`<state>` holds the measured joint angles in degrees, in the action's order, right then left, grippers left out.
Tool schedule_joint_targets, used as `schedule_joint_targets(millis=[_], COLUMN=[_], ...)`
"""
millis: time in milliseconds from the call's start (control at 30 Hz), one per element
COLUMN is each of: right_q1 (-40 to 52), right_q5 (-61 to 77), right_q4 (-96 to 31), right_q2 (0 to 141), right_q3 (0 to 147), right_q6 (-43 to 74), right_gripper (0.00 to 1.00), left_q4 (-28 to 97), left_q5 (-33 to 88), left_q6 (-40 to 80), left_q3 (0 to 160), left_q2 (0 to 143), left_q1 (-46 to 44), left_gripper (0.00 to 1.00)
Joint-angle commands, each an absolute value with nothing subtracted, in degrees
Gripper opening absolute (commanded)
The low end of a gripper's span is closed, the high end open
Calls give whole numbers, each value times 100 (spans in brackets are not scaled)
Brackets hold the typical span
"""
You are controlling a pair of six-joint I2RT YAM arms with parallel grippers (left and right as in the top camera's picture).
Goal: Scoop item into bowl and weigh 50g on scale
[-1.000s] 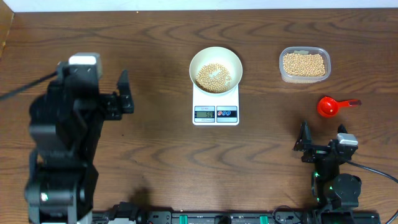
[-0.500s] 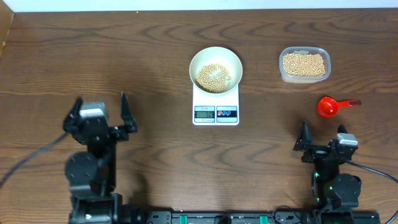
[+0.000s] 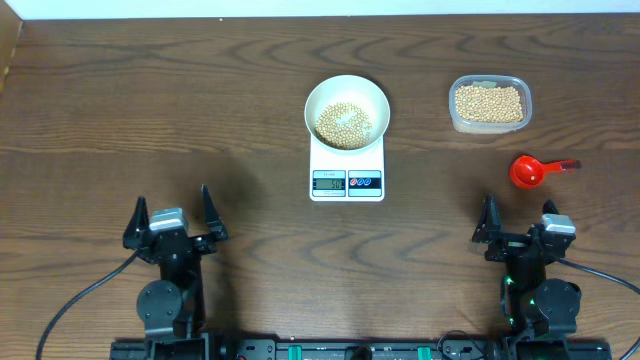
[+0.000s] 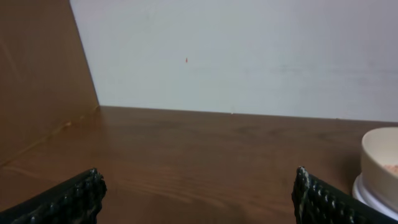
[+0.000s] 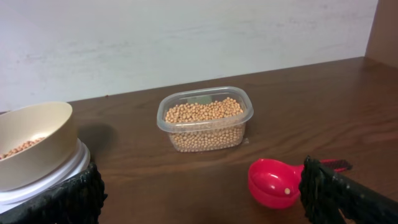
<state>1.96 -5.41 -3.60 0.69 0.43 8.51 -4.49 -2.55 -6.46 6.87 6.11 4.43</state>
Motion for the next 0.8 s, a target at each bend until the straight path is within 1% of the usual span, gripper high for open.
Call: schedule_joint_targets(millis=[0, 333, 467, 767], right_q1=[246, 246, 246, 246], right_q5=[-569, -569, -569, -569], right_q4=[-368, -368, -368, -368], right_q2=[27, 27, 27, 27], right_q3=[30, 30, 30, 30], right_q6=[805, 805, 805, 805], right_gripper=[99, 99, 99, 99], left_q4=[-412, 1, 388, 399], left_q5=[-368, -366, -346, -349], left_q6=[-727, -718, -681, -683], left_q3=[410, 25, 23, 23], left_q2=[290, 8, 8, 14], left_q1=[471, 471, 471, 471], left_gripper=[98, 98, 98, 98])
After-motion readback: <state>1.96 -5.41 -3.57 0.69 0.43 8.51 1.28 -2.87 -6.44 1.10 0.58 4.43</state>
